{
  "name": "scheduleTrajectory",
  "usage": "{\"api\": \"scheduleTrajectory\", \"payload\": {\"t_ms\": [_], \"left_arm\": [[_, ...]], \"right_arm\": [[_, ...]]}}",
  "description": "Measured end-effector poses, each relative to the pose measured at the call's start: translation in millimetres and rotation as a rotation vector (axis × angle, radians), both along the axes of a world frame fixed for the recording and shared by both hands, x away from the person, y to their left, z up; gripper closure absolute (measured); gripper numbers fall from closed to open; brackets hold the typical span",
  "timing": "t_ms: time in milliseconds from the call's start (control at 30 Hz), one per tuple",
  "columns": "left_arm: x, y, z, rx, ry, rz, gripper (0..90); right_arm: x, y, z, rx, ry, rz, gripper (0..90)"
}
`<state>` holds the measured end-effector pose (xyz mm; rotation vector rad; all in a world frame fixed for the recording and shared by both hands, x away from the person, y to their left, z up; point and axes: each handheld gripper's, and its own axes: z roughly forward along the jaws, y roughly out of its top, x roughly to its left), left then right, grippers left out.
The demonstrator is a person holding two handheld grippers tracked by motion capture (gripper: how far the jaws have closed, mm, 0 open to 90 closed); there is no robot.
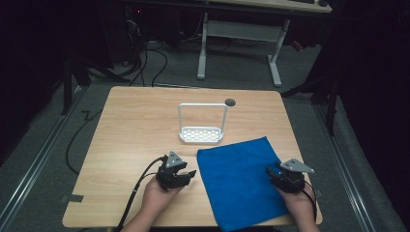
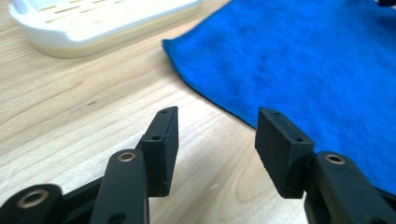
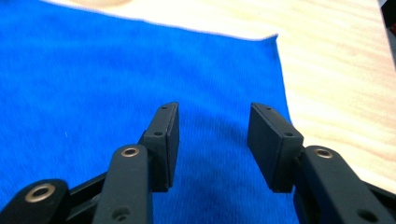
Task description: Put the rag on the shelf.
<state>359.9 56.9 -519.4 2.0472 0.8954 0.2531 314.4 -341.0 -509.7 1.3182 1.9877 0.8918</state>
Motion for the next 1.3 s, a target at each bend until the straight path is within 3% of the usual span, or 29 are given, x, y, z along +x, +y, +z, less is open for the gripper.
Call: {"api": "scheduleTrajectory", "payload": {"t_ms": [133, 300, 600, 833, 933, 967, 1100, 1167, 1300], "left_arm": [[-0.3, -3.0, -2.8, 0.035, -0.007, -0.01, 48.5], [0.8, -2.1, -2.1, 0.023, -0.01, -0.005, 48.9], [-1.3, -3.9, -0.6, 0.01, -0.012, -0.016, 48.8], [-15.8, -24.4, 5.1, -0.012, -0.013, -0.092, 50.6], [-22.8, -33.6, 6.6, -0.004, -0.021, -0.121, 57.2], [-28.9, -40.7, 7.5, -0.015, -0.028, -0.153, 66.1], [-37.4, -53.7, 5.9, -0.003, -0.032, -0.199, 81.7], [-42.2, -64.0, 1.0, 0.043, -0.033, -0.235, 86.5], [-45.2, -73.4, -5.0, 0.093, -0.021, -0.269, 90.0]], "right_arm": [[0.8, 0.5, 2.3, 0.047, -0.007, -0.005, 53.8], [2.7, 0.0, 1.7, 0.041, -0.006, 0.006, 57.6], [3.0, -1.2, 1.8, 0.058, 0.006, 0.005, 54.7], [2.9, 0.6, 2.7, 0.058, 0.013, 0.006, 54.5], [3.3, 0.8, 2.9, 0.055, 0.015, 0.01, 57.1], [3.0, 1.2, 3.4, 0.056, 0.015, 0.011, 59.5], [2.5, 1.1, 3.8, 0.061, 0.018, 0.011, 62.2], [2.6, 1.0, 3.6, 0.068, 0.025, 0.009, 63.2], [2.9, 1.5, 3.2, 0.066, 0.027, 0.017, 64.3]]}}
